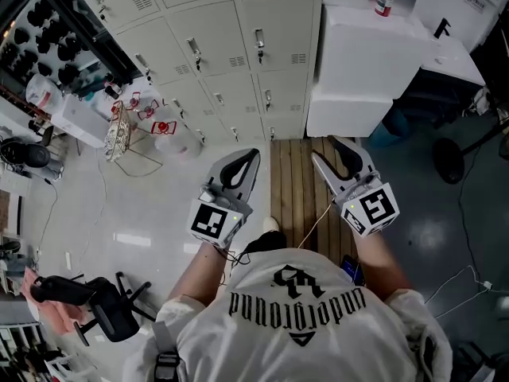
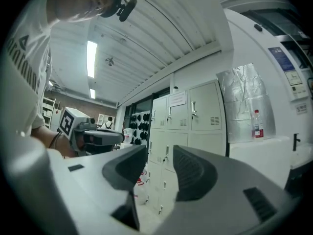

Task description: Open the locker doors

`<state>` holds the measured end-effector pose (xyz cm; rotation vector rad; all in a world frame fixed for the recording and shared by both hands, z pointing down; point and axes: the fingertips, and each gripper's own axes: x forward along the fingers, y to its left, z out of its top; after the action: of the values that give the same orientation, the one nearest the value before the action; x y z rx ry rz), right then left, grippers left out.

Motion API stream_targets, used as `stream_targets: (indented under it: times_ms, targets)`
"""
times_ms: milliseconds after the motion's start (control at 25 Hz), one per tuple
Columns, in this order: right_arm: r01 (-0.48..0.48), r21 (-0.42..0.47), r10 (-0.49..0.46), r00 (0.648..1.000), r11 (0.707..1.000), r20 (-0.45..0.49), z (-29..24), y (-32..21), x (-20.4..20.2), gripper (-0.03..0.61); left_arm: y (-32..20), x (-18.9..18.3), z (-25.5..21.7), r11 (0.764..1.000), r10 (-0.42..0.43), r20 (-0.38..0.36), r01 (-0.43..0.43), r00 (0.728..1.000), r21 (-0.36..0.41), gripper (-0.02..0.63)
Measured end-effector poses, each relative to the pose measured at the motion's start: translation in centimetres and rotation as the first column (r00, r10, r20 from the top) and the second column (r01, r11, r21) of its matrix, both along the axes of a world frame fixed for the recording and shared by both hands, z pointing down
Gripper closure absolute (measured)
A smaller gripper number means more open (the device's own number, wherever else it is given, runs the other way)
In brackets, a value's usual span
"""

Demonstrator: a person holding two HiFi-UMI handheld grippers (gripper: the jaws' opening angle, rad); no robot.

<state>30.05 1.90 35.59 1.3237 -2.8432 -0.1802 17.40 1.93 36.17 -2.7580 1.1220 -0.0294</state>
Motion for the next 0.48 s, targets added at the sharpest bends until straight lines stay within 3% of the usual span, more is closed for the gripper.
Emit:
stream_targets:
  times_ms: [480]
  targets:
    - [-0.003,-0.020,0.003,1.000,1.000,-0.001,-0.8,-13.0,-8.2,0.397,-12.6,-8.1,-2.6,1.000,-0.011,-0.021,0.011,1.000,-0.007,0.607]
